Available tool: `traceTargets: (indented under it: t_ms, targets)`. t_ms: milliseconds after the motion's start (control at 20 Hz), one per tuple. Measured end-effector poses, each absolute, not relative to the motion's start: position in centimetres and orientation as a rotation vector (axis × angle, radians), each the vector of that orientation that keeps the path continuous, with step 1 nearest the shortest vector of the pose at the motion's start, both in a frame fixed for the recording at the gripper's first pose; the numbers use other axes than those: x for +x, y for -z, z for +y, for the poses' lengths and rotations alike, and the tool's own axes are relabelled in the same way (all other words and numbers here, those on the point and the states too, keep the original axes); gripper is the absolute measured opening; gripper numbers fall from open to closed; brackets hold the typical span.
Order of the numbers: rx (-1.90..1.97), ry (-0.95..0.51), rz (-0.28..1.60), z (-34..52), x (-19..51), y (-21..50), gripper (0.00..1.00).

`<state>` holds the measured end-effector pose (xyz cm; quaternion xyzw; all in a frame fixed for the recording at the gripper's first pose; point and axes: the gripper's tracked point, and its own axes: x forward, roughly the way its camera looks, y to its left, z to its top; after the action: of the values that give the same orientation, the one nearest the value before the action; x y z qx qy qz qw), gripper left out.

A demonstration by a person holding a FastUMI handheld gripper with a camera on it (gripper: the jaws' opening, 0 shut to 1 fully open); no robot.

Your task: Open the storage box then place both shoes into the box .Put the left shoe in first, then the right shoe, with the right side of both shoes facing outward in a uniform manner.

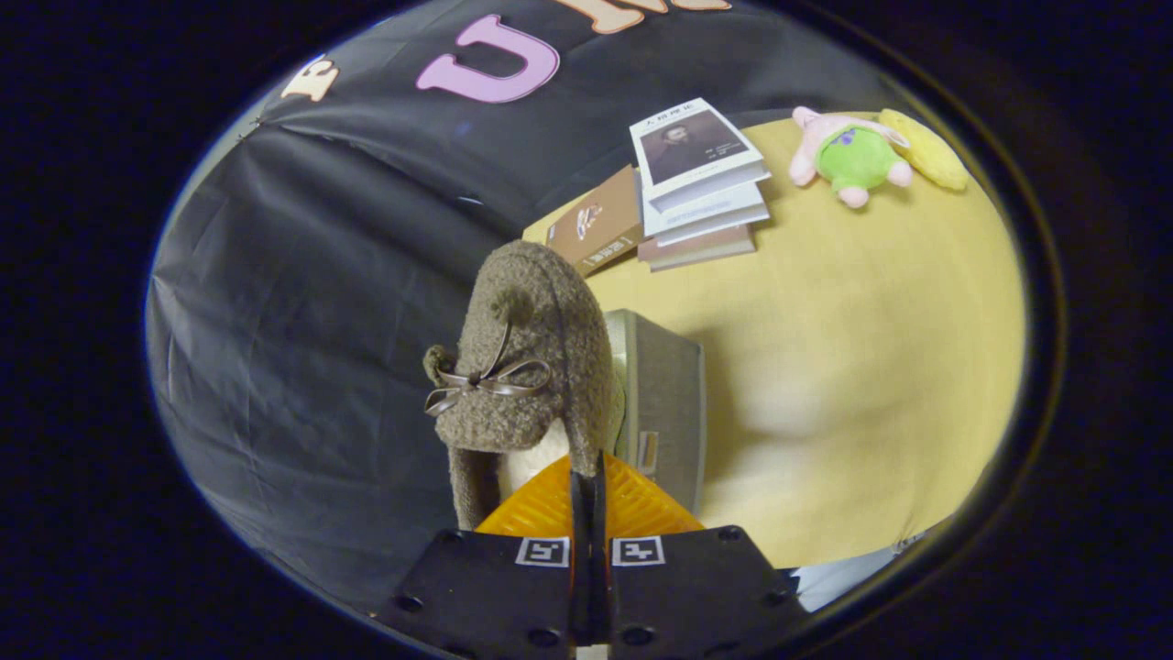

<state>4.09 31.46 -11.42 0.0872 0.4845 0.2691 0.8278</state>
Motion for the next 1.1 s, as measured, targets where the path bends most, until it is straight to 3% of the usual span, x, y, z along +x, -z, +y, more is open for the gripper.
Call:
traceTargets:
  t_ms: [750,1100]
  targets:
    - [0.015,-0.269,0.962,34.1,3.0,18.9,0.04]
    - [0.114,-0.329,0.908,35.8,2.8,17.0,0.65]
